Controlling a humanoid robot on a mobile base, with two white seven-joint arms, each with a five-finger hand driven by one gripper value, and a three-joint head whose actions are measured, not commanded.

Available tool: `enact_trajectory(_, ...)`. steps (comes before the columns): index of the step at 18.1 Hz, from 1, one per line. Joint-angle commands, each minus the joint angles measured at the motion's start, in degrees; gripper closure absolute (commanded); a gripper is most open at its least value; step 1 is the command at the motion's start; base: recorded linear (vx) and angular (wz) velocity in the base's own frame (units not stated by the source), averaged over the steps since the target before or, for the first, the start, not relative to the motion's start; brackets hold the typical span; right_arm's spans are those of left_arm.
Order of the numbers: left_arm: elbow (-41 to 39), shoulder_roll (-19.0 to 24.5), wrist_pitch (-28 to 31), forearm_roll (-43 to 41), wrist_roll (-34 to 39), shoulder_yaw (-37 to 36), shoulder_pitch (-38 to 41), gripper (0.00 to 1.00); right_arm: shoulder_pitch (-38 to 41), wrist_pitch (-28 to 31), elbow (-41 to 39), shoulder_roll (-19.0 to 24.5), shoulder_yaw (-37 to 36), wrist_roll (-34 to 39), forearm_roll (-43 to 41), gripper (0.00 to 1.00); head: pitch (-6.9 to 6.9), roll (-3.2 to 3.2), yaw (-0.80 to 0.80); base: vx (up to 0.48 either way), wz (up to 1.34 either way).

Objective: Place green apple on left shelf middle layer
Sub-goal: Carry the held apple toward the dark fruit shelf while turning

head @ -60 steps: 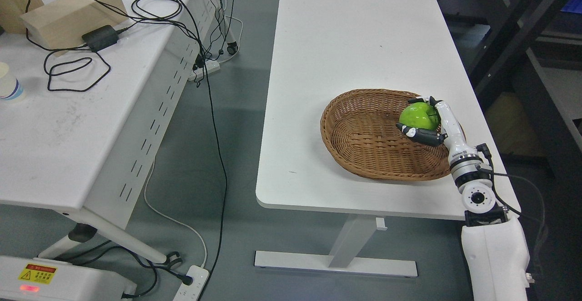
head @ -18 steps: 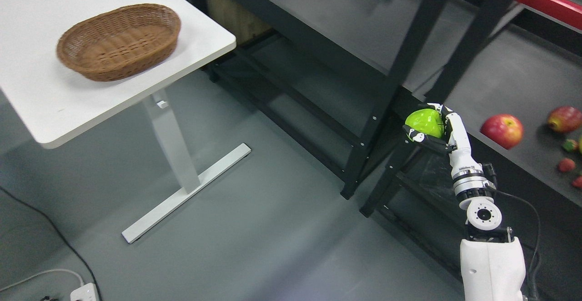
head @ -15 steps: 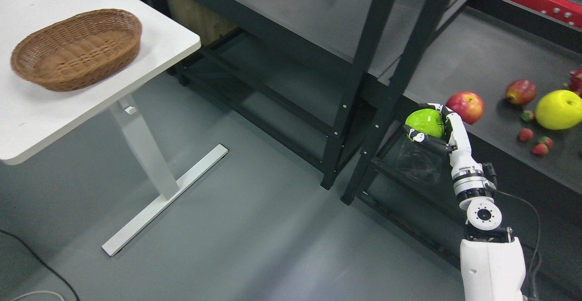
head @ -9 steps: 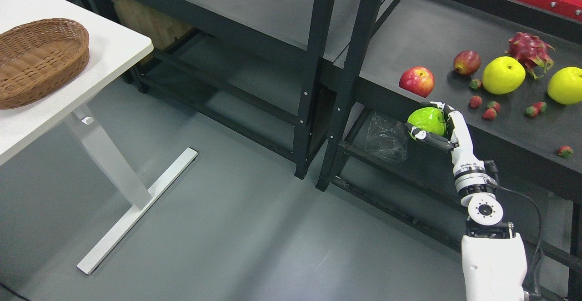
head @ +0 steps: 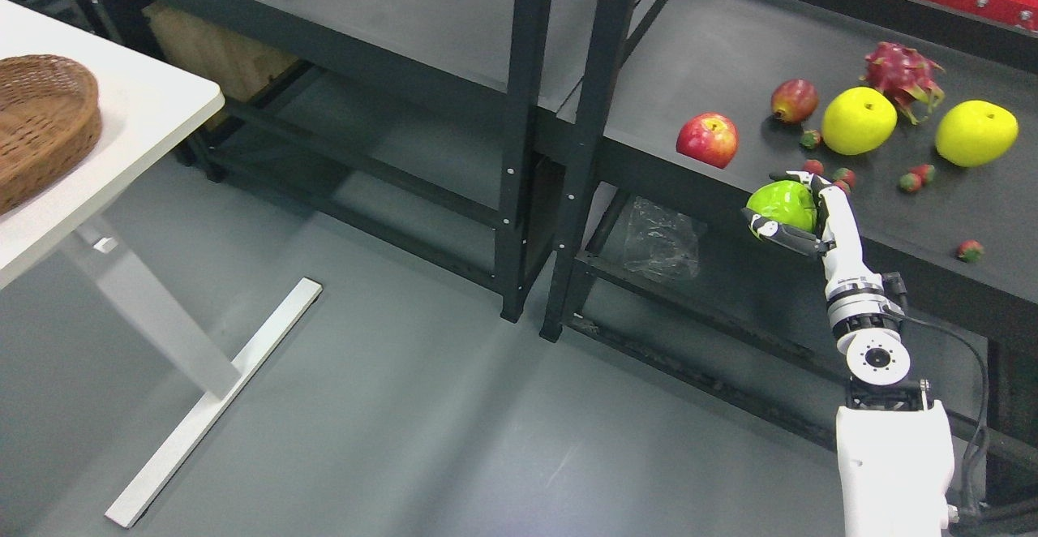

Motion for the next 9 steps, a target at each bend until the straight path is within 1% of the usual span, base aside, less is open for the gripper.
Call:
enact_trajectory(1, 0.0, 1.0, 0.0, 0.0, 0.0, 0.0, 0.0, 0.00, -0.3, 0.1, 0.1, -1.1, -0.1, -0.2, 0.6, 0.98, 0.00, 0.00, 0.00, 0.067, -0.43)
enact_trajectory(5, 0.0, 1.0, 0.0, 0.0, -0.1, 0.0, 0.0, 0.00, -0.3, 0.1, 0.1, -1.2, -0.2, -0.2, 0.6, 0.98, 0.00, 0.00, 0.00, 0.092, -0.65)
enact_trajectory(9, 0.0, 1.0, 0.0, 0.0, -0.1, 0.0, 0.0, 0.00, -0.5, 0.1, 0.1, -1.2, -0.2, -0.3, 0.6, 0.98, 0.00, 0.00, 0.00, 0.158, -0.66)
